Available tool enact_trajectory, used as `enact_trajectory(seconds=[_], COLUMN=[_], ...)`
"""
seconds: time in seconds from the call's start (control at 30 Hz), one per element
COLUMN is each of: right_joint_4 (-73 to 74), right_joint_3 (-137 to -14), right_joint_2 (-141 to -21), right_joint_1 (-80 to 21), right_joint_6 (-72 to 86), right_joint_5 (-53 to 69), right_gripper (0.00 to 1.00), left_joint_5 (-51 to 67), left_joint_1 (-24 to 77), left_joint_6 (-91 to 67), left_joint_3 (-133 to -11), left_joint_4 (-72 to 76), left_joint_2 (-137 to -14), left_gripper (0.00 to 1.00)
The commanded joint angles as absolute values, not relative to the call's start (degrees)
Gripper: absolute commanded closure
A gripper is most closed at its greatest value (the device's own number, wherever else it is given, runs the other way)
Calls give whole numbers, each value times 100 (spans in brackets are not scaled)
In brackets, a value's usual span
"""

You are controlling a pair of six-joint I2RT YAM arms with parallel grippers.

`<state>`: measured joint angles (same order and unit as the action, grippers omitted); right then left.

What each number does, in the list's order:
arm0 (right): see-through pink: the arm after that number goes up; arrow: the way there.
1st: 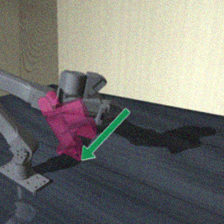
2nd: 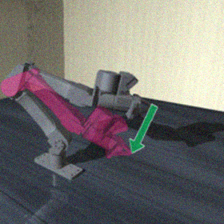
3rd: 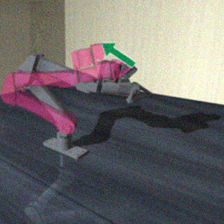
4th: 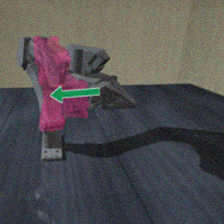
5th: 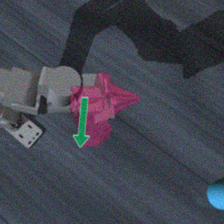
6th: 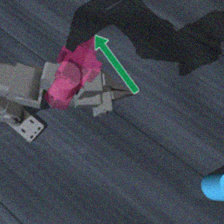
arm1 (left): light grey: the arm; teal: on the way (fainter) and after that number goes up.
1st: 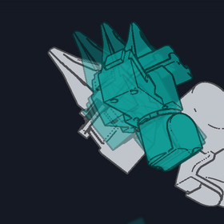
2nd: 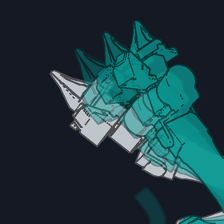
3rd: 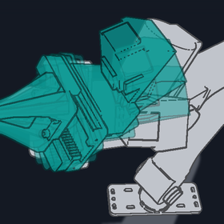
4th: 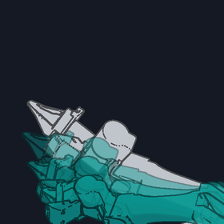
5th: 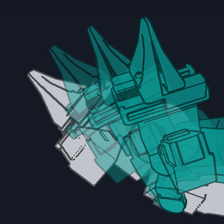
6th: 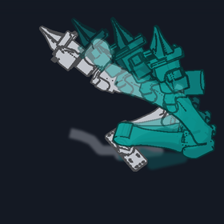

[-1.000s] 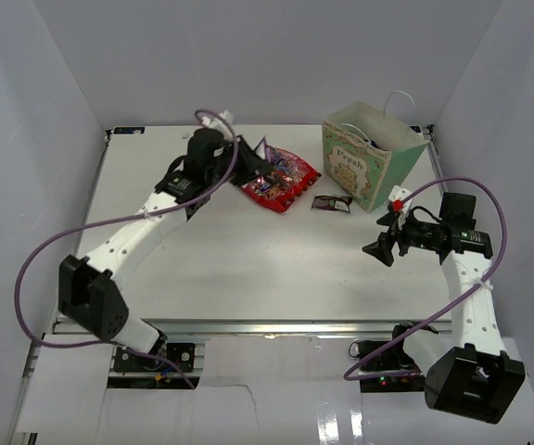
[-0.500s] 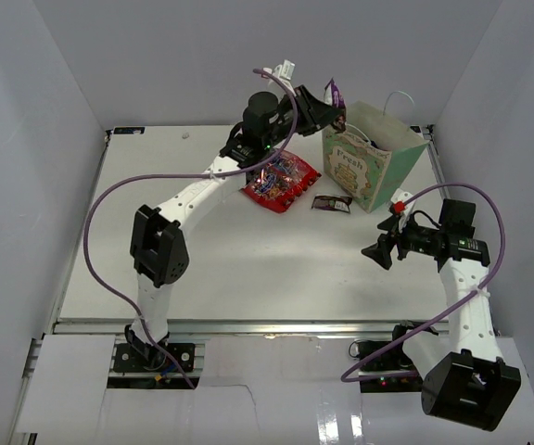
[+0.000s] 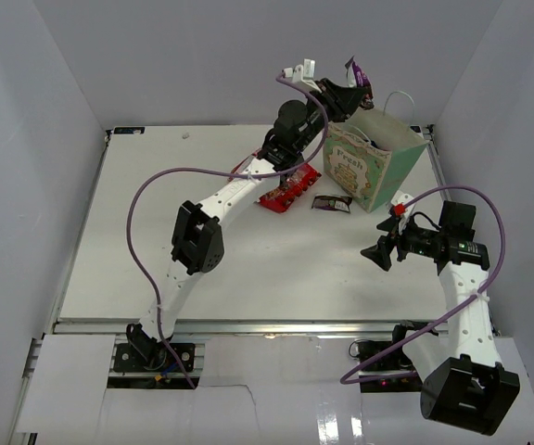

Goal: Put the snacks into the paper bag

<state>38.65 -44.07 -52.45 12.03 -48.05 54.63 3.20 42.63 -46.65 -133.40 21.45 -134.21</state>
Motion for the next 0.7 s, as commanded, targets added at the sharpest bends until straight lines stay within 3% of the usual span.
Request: enact_trajectory(seconds=[0.0,0.07,0.3,0.4,0.67], right_joint_4=[3788,3797,3832,3814,3814], right_joint_3=[-4386,-4377,-4386,-4386,-4359], right_joint_2=[-5142,-5142,-5142,-5133,-5229], right_joint_1=[1239,1231,1230,1239,1239], right_joint_6=[-4825,-4834,-4860,-4860,-4895], right_joint_5=[5687,5678,5678,5660,5730], right_gripper=[10,10,10,10,10], left_joint_5=[-202,-316,-361,-238,-105], left_joint_1=[4210,4210,4210,4210,4201], left_joint_6=[-4378,-4263,-4069,-4087,-3789], left_joint_3=[-13745,-13842,-13772,-13825,-13729], left_joint_4=[2487,2505,2496,2496,2452], left_joint_2=[-13710,-13816,-13992,-14001,-13553], left_gripper=[85,83,43,33,27])
